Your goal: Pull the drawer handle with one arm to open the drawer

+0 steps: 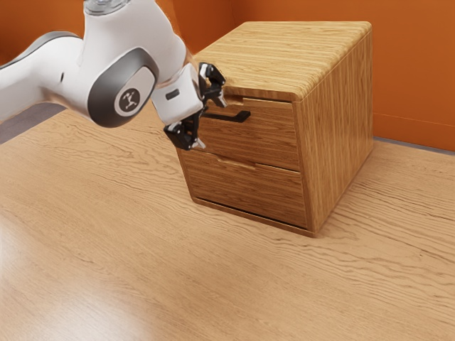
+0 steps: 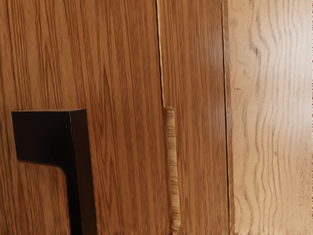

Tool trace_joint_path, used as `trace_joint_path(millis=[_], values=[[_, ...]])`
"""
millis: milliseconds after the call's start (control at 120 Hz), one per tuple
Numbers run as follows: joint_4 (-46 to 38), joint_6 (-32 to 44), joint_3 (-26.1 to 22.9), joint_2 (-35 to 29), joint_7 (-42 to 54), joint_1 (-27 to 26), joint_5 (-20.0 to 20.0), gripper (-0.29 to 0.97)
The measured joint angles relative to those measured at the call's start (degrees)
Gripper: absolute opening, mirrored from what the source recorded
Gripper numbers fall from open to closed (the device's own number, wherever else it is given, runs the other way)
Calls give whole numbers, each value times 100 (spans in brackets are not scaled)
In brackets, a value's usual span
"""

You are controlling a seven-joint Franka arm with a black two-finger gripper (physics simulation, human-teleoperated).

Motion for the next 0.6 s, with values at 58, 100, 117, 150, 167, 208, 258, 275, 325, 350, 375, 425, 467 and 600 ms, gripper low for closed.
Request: trace_joint_path(millis=[58, 100, 117, 150, 167, 208, 258, 275, 325, 350, 375, 425, 467, 600], values=[[-100, 47, 89, 3, 36, 22, 2, 66], [-125, 74, 113, 11, 59, 66, 4, 65], [-130, 84, 120, 18, 68, 84, 4, 66], [-138, 100, 128, 28, 84, 130, 4, 66], [-142, 107, 126, 31, 92, 132, 4, 66], [-234, 124, 138, -18, 110, 127, 4, 69], [-556, 142, 147, -287, 129, 121, 3, 64], [-740, 148, 155, -449, 134, 112, 2, 62], [-1428, 190, 213, -1018, 149, 80, 10, 75], [-1830, 226, 266, -1359, 156, 43, 29, 89], [-2243, 251, 306, -1755, 165, 21, 67, 91], [-3225, 270, 399, -3003, 183, -86, 268, 57], [-3632, 165, 431, -3967, 192, 165, 222, 58], [-1469, -2043, 322, -4783, -654, 286, -809, 60]])
